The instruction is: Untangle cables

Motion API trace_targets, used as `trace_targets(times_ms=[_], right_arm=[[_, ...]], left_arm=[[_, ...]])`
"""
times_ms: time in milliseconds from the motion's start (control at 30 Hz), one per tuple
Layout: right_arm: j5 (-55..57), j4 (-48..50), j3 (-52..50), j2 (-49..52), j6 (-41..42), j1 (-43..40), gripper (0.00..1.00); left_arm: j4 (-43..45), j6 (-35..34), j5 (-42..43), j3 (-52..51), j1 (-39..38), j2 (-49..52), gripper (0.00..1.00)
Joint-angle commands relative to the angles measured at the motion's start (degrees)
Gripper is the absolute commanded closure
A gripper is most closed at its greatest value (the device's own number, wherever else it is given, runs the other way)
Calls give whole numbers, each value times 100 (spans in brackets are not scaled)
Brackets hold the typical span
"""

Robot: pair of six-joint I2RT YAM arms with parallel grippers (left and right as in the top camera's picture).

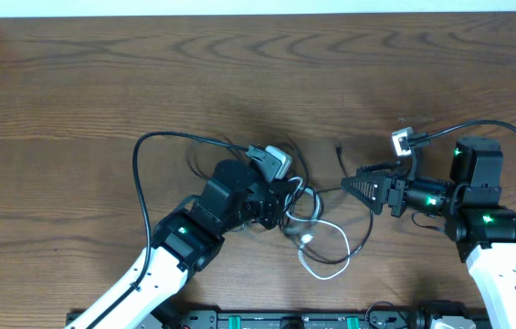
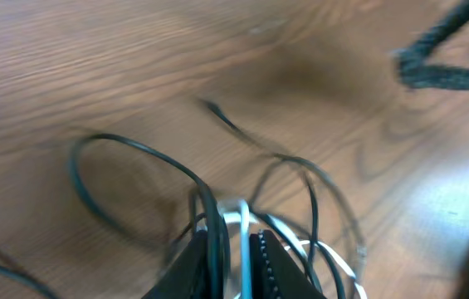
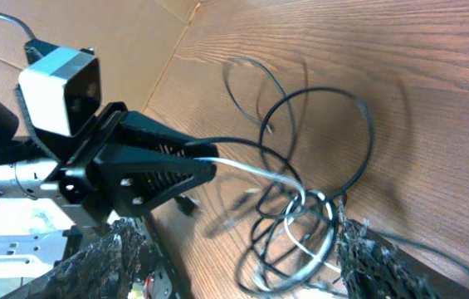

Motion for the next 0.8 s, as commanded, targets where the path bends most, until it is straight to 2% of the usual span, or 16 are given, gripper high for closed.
trace_targets(times_ms=[0,400,500,767], right_arm=[[-44,-4,83,-55,-107,83,26],[13,-48,83,-55,-109,85,25],[103,-131,83,-55,-109,83,24],[356,-238,83,-55,-109,85,23]], left_arm=[[-125,52,-549,44,-2,35,77],[-605,52,-551,44,-2,46,77],[-935,55,-549,44,-2,46,68],[-1668,52,-549,44,-2,304,66]])
